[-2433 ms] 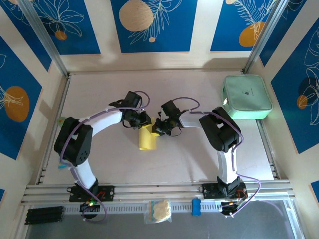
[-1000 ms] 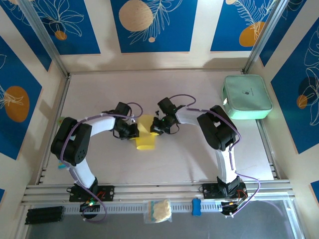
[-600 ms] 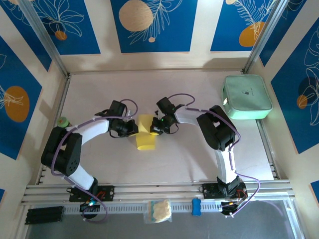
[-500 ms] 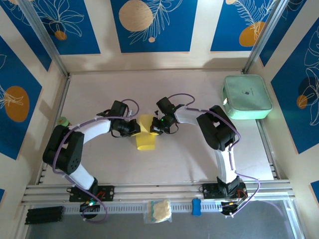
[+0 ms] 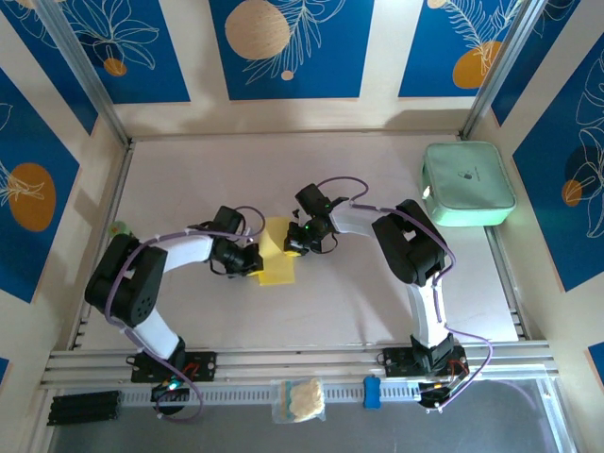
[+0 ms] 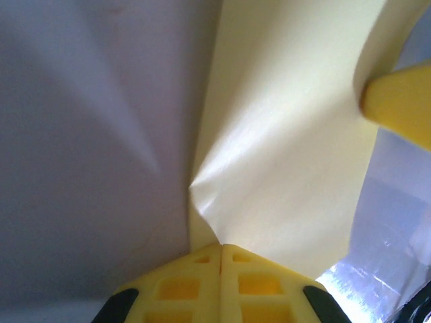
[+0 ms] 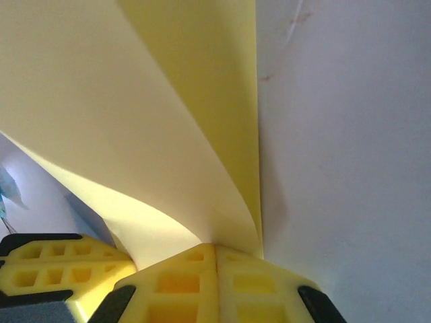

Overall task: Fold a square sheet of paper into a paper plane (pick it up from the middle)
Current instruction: First fold the square sheet of paper in half at the center of the table.

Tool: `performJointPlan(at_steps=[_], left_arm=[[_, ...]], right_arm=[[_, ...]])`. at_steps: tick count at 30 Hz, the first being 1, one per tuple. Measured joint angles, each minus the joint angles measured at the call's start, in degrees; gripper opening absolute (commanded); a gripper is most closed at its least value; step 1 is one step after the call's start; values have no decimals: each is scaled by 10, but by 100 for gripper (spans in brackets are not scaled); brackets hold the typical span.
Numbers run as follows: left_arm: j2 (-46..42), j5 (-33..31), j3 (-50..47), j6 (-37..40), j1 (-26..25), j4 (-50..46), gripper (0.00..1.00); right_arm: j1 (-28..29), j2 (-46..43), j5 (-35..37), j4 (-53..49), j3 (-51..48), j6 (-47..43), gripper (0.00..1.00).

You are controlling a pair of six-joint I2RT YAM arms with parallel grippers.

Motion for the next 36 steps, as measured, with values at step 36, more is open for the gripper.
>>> performJointPlan(at_steps=[36], left_arm=[[-80, -20, -73, -11, -44, -10, 3]], right_arm=[[0, 6, 0, -12, 7, -10, 0]])
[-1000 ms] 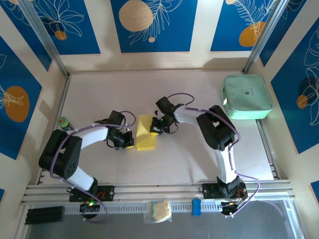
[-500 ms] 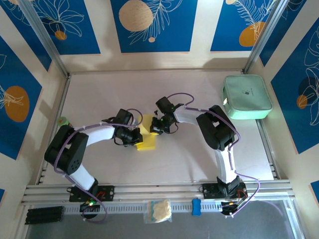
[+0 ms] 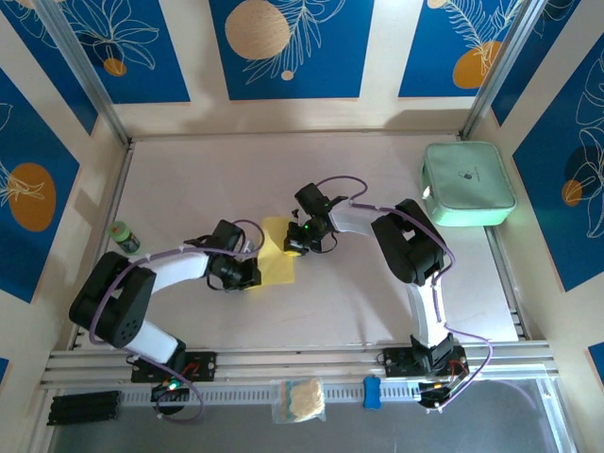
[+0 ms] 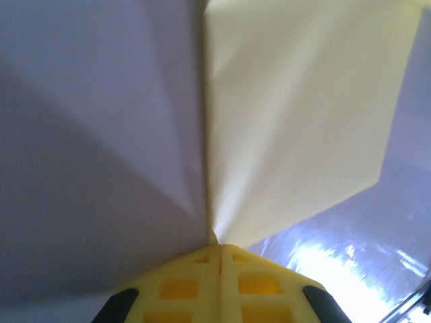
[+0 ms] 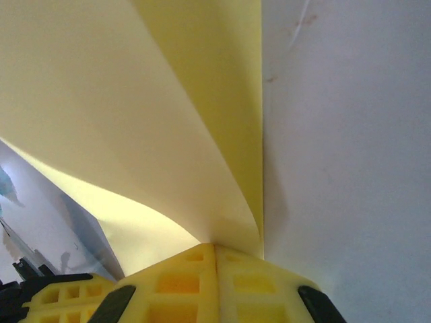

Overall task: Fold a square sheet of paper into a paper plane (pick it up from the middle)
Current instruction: First fold the square sheet of paper in half at the center of the table.

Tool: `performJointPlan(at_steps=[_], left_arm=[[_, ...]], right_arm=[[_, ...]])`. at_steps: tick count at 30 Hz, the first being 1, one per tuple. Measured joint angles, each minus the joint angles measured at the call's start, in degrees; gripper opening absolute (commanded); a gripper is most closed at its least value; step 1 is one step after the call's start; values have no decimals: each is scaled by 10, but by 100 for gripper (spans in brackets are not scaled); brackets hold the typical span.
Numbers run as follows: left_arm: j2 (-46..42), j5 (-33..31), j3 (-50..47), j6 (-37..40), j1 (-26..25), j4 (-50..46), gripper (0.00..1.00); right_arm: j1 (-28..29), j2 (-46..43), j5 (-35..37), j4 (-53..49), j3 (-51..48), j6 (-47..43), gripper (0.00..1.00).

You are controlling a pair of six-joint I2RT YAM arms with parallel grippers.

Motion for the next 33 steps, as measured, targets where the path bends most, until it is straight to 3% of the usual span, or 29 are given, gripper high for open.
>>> performJointPlan(at_steps=[8, 12, 18, 28, 33], left_arm=[[-45, -6, 30, 0, 4, -80, 2], [-24, -5, 90, 1, 12, -55, 2], [78, -2, 152, -6, 24, 19, 2], [156, 9, 156, -28, 28, 105, 2], [163, 34, 121, -32, 55, 152, 2]], right_arm=[[0, 0, 0, 0, 0, 0, 0], [0, 0, 1, -1, 0, -2, 0], [0, 5, 3, -9, 6, -5, 0], [1, 8, 4, -17, 12, -13, 0], [1, 9, 8, -20, 13, -15, 0]])
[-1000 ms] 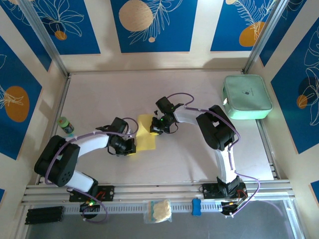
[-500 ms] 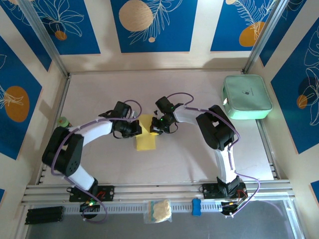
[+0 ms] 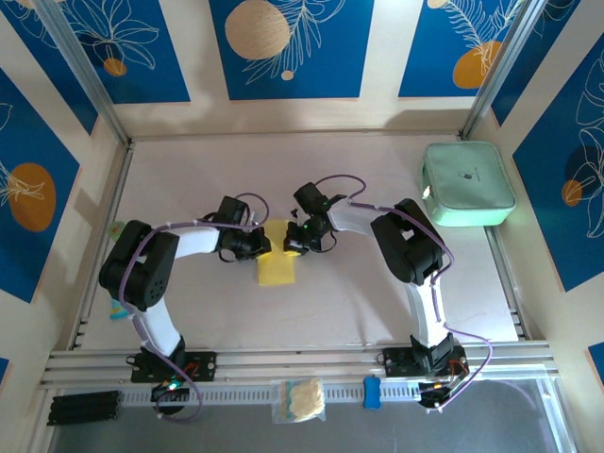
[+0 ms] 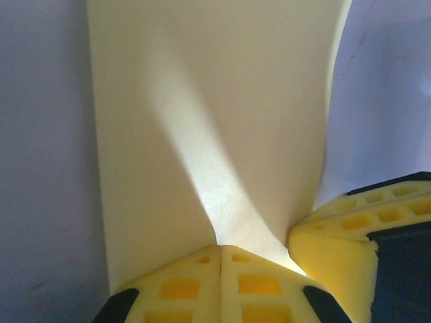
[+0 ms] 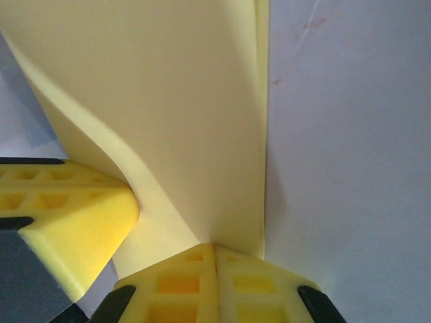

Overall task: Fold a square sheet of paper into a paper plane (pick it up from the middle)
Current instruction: First fold the square sheet of paper in half at the center of the table.

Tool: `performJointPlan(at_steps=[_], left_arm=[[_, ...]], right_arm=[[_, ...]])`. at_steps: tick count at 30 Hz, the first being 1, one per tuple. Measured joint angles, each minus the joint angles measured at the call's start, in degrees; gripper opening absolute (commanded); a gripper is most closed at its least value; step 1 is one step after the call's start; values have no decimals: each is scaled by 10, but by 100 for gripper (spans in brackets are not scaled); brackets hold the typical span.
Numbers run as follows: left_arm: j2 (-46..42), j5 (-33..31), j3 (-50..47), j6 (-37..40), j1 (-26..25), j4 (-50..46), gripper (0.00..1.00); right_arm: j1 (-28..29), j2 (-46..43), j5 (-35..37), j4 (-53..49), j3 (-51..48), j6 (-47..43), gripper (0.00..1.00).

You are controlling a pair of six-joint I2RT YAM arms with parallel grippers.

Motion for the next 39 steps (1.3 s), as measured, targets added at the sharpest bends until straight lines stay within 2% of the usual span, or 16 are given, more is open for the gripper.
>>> performJointPlan(at_steps=[5, 12, 19, 25, 29, 34, 39], left_arm=[[-12, 26, -31, 2, 29, 31, 3], [-63, 15, -52, 17, 92, 3, 5], [-78, 50, -43, -5, 54, 49, 5], [-1, 63, 3, -15, 28, 64, 5], [34, 55, 13, -15, 28, 61, 6], [37, 50, 14, -13, 40, 59, 6], [36, 50, 22, 1, 72, 30, 6]], right_arm=[[0, 0, 2, -1, 0, 0, 0], [1, 0, 4, -5, 2, -5, 0], [1, 2, 5, -8, 5, -6, 0], [1, 3, 5, -12, 8, -7, 0], [1, 3, 5, -12, 8, -7, 0], [2, 3, 9, -13, 8, -8, 0], [3, 2, 14, -14, 8, -11, 0]])
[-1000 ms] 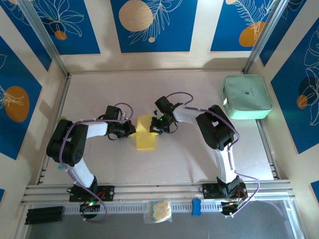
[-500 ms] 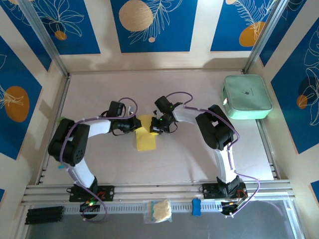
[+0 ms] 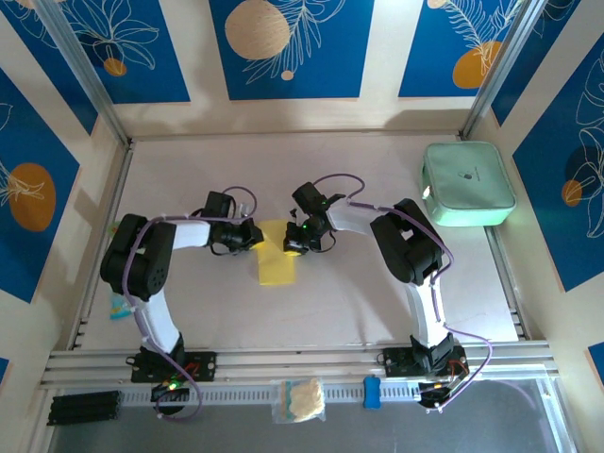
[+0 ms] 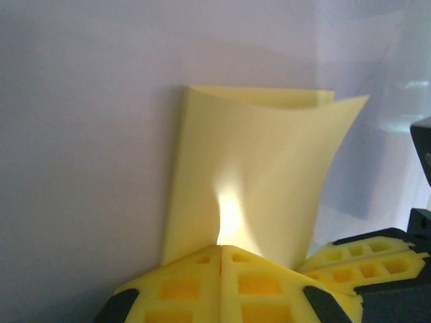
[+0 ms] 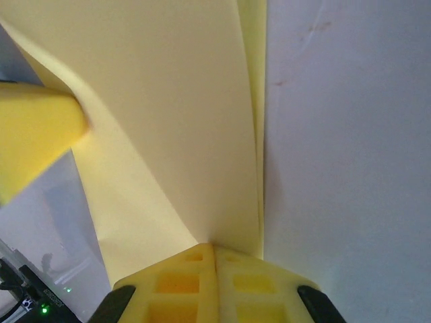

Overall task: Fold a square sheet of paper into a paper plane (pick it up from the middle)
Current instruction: First fold the square sheet of paper in half at the center of the table.

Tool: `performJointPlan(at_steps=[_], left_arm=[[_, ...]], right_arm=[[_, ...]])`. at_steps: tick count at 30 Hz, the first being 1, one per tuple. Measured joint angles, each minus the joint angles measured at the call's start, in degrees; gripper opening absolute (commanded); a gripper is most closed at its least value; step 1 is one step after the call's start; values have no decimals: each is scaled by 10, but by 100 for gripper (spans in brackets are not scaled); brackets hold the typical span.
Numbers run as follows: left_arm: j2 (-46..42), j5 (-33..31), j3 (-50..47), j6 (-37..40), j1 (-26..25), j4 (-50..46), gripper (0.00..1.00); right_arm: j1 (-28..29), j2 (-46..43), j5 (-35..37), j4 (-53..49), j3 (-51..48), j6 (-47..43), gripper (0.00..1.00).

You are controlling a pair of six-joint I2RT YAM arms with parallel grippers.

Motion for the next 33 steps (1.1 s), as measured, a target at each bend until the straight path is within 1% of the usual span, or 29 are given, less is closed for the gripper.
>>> performJointPlan(at_steps=[2, 5, 8, 11, 15, 18, 21, 26, 33], left_arm=[[-3, -3, 4, 12, 18, -19, 6], [-18, -25, 5, 28, 40, -51, 6], [-39, -32, 5, 30, 50, -68, 7], [-73, -28, 5, 18, 42, -61, 7], [-96, -18, 6, -7, 3, -31, 7], [-78, -12, 10, -21, -22, -17, 7], [-46, -7, 19, -32, -35, -10, 7], [0, -11, 41, -33, -36, -12, 7], [32, -45, 71, -4, -34, -39, 7]], right_arm=[[1, -1, 4, 0, -1, -3, 0], [2, -2, 9, 0, -1, -9, 0], [2, -3, 15, -1, -1, -19, 0], [4, -5, 22, -3, 0, -33, 0], [4, -7, 30, -7, 1, -55, 0], [4, -7, 33, -10, 3, -77, 0], [4, -10, 32, -10, 3, -102, 0], [4, -10, 32, -11, 3, -128, 0], [4, -6, 32, -12, 5, -136, 0]])
